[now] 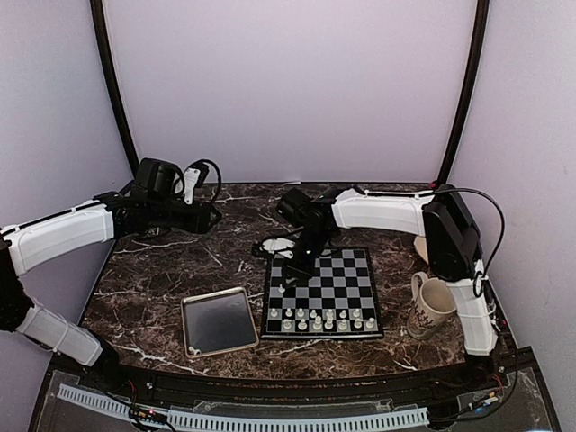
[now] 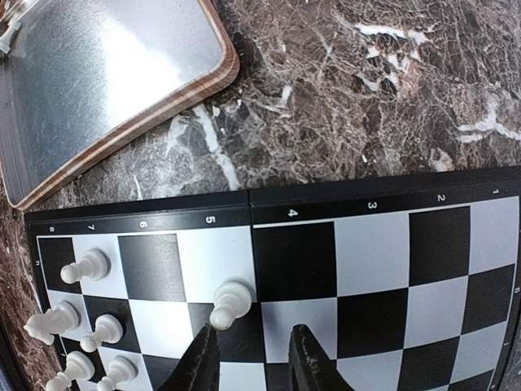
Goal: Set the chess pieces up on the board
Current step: Pick up the pawn from the chessboard.
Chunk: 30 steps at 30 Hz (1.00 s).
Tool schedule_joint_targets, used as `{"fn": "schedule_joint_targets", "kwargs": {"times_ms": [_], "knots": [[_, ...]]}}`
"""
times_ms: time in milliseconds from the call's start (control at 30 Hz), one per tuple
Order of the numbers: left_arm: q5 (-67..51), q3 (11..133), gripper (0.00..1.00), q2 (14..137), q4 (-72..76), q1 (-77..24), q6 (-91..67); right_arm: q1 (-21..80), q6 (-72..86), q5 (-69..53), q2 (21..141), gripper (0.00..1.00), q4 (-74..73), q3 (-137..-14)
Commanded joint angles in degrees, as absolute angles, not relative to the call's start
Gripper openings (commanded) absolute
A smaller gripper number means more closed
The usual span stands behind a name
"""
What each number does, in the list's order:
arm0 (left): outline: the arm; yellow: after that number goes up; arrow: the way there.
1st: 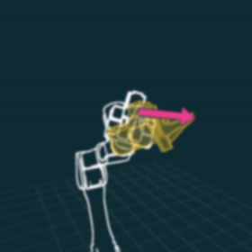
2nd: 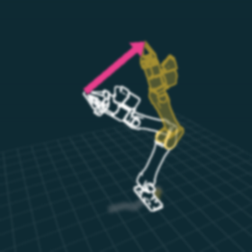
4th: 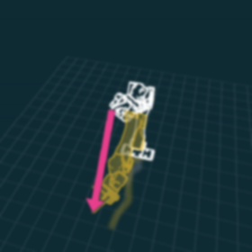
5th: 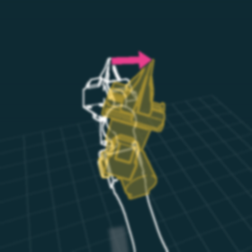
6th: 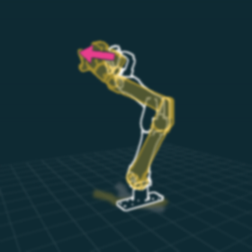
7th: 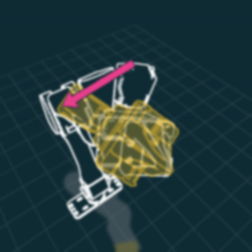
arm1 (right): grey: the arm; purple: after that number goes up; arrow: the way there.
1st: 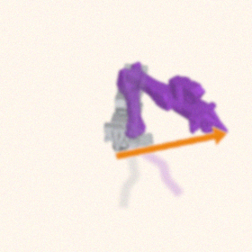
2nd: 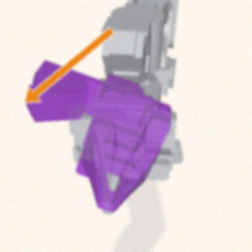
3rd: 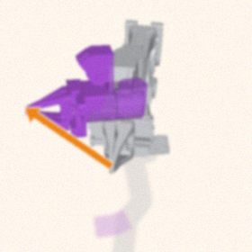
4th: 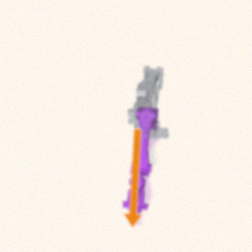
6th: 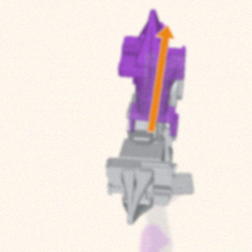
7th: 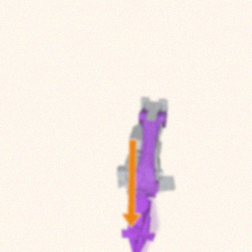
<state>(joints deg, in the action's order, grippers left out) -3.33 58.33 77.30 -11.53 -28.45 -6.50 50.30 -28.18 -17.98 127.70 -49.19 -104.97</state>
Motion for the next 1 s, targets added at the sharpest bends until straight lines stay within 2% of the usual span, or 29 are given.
{"fn": "schedule_joint_targets", "kwargs": {"times_ms": [0, 400, 967], "knots": [[-3.7, 57.4, 0.54, 74.7, -12.3, -28.5, -6.7, 51.2, -27.4, -18.3, 129.4, 0.31, -51.1, -107.7], [-4.6, 57.6, 0.54, 75.5, -12.4, -28.5, -6.7, 52.1, -27.4, -20.0, 130.6, 0.27, -51.7, -109.3], [-5.8, 58.0, 0.54, 77.1, -13.0, -28.4, -6.7, 52.3, -27.4, -19.7, 131.0, 0.05, -53.3, -110.7]]}}
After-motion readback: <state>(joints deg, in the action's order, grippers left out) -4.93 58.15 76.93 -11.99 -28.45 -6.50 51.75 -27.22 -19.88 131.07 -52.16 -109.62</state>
